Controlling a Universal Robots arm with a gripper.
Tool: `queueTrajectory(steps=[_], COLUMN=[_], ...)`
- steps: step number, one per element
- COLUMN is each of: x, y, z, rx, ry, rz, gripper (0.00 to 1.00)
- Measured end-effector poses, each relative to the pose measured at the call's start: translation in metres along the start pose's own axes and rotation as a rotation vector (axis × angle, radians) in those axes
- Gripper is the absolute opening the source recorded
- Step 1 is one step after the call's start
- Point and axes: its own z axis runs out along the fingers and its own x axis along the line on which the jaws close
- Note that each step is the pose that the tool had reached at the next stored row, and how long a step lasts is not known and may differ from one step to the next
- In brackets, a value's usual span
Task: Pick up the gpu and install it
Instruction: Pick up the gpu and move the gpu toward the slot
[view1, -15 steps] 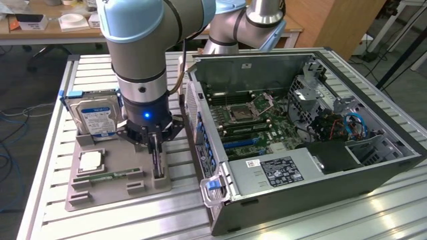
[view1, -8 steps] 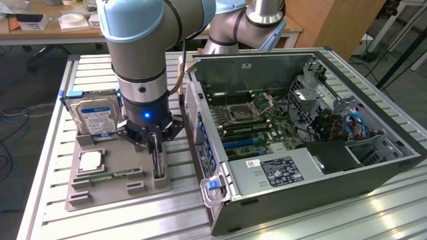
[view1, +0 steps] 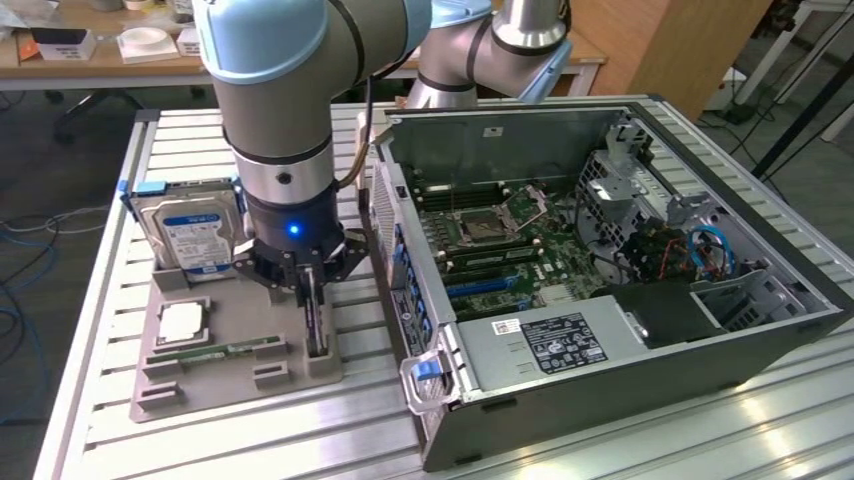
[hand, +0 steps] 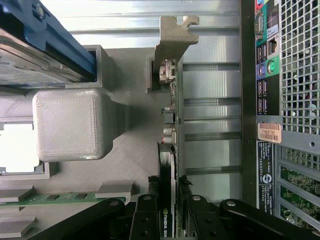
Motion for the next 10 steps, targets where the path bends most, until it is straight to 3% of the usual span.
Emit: queueTrajectory(steps=[10], x=[-0.001], y=[0.001], z=[-0.0337], rx=[0.0001], ry=[-0.0001], rz=[0.0], gripper=[0.26])
